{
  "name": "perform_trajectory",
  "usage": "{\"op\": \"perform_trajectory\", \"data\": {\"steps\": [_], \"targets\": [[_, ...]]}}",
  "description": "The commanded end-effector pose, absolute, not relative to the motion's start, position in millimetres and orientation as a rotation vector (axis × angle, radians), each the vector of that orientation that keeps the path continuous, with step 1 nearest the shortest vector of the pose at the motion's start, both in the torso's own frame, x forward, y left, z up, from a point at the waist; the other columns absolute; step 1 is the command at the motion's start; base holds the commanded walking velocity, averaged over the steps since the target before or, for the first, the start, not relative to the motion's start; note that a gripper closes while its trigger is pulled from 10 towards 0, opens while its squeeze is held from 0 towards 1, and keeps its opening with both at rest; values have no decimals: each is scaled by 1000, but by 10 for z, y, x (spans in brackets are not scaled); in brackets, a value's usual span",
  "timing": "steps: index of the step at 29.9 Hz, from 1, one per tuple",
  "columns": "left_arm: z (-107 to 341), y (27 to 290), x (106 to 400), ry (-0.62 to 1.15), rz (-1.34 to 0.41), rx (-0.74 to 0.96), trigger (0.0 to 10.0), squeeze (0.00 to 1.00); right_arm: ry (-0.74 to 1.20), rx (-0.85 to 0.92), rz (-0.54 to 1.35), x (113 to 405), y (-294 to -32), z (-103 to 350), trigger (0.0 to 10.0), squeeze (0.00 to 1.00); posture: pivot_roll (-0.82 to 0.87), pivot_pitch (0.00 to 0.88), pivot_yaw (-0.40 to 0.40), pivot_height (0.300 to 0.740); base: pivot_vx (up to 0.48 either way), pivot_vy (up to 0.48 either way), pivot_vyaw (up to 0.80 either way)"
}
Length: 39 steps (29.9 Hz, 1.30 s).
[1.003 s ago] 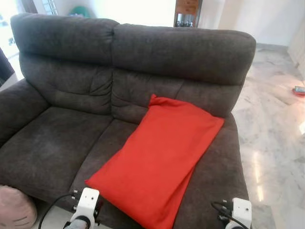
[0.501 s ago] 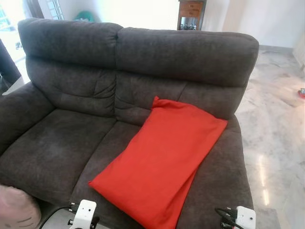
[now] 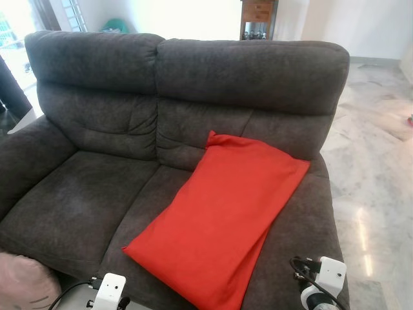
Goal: Move the pillow to the sofa from floor
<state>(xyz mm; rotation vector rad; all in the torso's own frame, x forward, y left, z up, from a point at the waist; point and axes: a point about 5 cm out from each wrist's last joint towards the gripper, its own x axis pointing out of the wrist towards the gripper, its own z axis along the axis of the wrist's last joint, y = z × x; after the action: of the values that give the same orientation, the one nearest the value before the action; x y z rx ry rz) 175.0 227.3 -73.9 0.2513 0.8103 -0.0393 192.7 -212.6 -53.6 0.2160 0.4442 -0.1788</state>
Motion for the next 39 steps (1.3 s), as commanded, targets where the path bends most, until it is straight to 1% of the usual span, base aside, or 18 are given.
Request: {"op": "perform_trajectory", "data": {"steps": [1, 13, 33, 39], "targets": [[-745, 2332, 1720, 829, -25, 258, 10000, 0, 455, 206, -161, 1939, -2085, -545, 10000, 0, 30, 0, 48, 740, 0, 0, 0], [-819, 2285, 1610, 884, -10, 236, 10000, 0, 504, 200, -151, 1856, -2086, -607, 10000, 0, 33, 0, 22, 740, 0, 0, 0], [-874, 2271, 1509, 933, 4, 232, 10000, 0, 533, 209, -147, 1873, -2027, -629, 10000, 0, 46, 0, 23, 740, 0, 0, 0], [-856, 2243, 1559, 909, -2, 229, 10000, 0, 534, 215, -157, 1877, -2028, -629, 10000, 0, 45, 0, 23, 740, -255, 0, 0]]}}
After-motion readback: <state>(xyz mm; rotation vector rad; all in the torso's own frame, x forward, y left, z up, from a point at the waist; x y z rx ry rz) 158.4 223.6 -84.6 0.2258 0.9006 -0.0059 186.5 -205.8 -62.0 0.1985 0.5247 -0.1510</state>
